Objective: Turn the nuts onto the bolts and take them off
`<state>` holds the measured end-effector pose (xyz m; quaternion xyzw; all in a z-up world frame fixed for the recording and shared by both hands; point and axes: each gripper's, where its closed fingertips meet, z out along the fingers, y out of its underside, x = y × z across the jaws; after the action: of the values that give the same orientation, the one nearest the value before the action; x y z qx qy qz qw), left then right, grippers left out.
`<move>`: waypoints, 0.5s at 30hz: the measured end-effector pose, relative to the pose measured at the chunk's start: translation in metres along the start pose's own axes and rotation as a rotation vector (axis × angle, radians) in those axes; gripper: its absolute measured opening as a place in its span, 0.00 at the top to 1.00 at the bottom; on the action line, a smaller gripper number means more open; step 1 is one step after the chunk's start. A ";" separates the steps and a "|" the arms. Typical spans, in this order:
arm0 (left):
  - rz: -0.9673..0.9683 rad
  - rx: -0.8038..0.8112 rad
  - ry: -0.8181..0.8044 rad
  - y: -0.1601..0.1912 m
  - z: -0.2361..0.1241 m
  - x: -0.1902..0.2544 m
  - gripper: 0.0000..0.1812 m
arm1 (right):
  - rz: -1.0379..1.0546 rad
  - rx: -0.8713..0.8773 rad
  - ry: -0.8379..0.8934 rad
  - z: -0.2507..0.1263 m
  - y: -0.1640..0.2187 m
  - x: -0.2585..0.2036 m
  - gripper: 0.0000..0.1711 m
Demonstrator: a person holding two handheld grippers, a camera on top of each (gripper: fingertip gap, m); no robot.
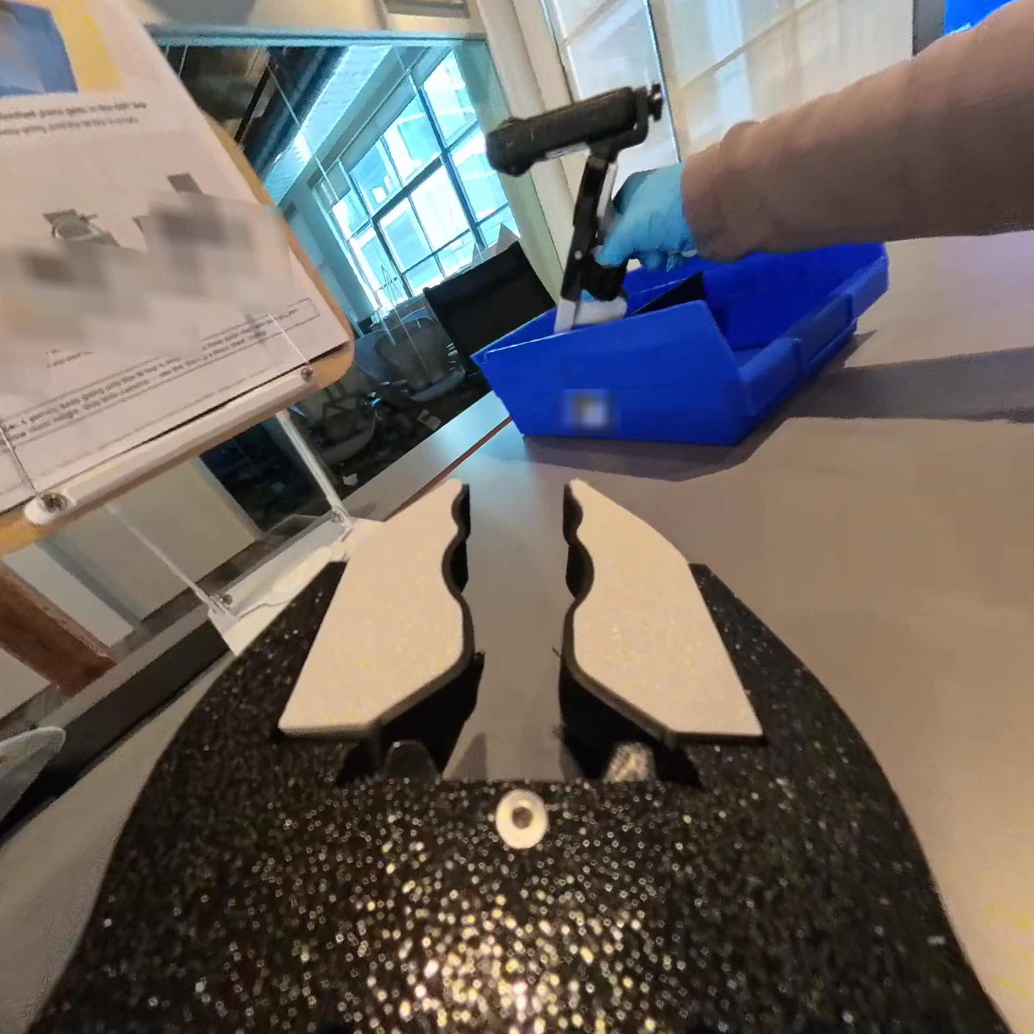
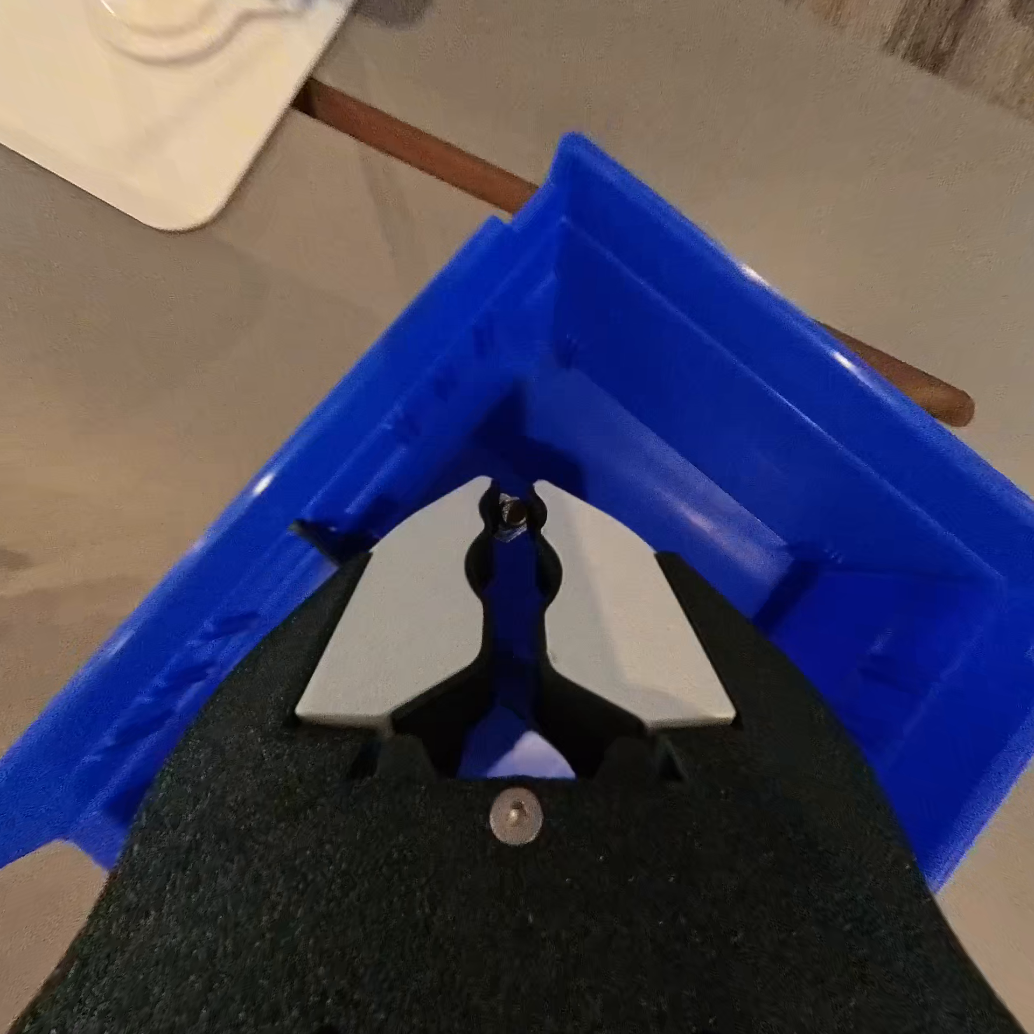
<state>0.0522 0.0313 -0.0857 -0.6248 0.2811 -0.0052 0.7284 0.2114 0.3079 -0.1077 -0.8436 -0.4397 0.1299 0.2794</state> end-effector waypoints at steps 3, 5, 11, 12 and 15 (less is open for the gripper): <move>-0.050 -0.012 -0.011 0.003 0.000 -0.006 0.83 | 0.010 -0.013 -0.016 0.006 -0.004 0.002 0.94; -0.071 -0.014 -0.015 0.004 0.001 -0.008 0.84 | -0.006 -0.063 -0.016 0.009 -0.001 0.003 0.94; -0.090 -0.021 -0.012 0.006 0.001 -0.009 0.84 | -0.029 -0.158 -0.037 0.015 0.001 0.001 0.94; -0.091 -0.021 -0.013 0.006 0.001 -0.009 0.84 | -0.039 -0.169 -0.034 0.016 0.001 0.001 0.94; -0.106 -0.028 -0.023 0.007 0.001 -0.012 0.83 | -0.080 -0.169 0.016 0.014 -0.001 0.002 0.88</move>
<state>0.0401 0.0380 -0.0874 -0.6491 0.2391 -0.0325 0.7215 0.2057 0.3153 -0.1189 -0.8469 -0.4803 0.0741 0.2158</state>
